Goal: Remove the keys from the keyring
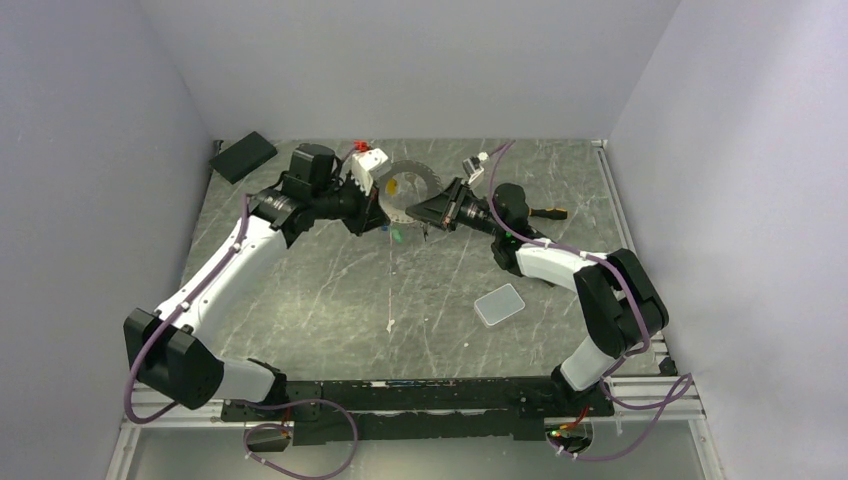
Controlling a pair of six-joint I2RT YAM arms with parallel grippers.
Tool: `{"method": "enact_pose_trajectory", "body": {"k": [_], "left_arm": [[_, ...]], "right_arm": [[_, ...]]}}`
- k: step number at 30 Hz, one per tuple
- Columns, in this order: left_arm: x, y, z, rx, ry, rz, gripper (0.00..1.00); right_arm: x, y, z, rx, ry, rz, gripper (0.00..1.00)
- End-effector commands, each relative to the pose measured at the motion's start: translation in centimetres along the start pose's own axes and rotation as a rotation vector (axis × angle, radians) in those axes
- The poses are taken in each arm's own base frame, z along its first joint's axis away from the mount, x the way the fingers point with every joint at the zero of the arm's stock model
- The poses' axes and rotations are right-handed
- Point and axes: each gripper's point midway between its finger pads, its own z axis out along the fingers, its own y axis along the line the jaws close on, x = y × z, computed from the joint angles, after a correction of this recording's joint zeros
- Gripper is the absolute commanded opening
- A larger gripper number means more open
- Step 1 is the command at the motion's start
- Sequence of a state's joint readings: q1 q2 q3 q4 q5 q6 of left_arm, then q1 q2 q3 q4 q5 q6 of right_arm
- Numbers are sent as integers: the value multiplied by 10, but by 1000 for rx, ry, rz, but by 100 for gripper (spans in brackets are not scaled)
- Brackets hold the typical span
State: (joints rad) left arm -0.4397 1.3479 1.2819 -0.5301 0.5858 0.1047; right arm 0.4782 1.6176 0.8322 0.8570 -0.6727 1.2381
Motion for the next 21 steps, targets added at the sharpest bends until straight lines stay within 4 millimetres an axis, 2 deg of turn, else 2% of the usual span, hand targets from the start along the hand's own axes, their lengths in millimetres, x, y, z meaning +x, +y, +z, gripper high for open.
{"method": "enact_pose_trajectory", "body": {"k": [1, 5, 10, 21], "left_arm": [[-18, 0, -5, -25, 16, 126, 0], [-8, 7, 1, -68, 119, 110, 0], [9, 6, 13, -90, 254, 75, 0], [21, -1, 17, -85, 343, 62, 0]], "right_arm": [[-12, 29, 3, -64, -14, -152, 0], [-11, 27, 2, -53, -11, -168, 0], [-13, 27, 2, -36, -13, -183, 0], [-23, 18, -1, 15, -38, -175, 0]]}}
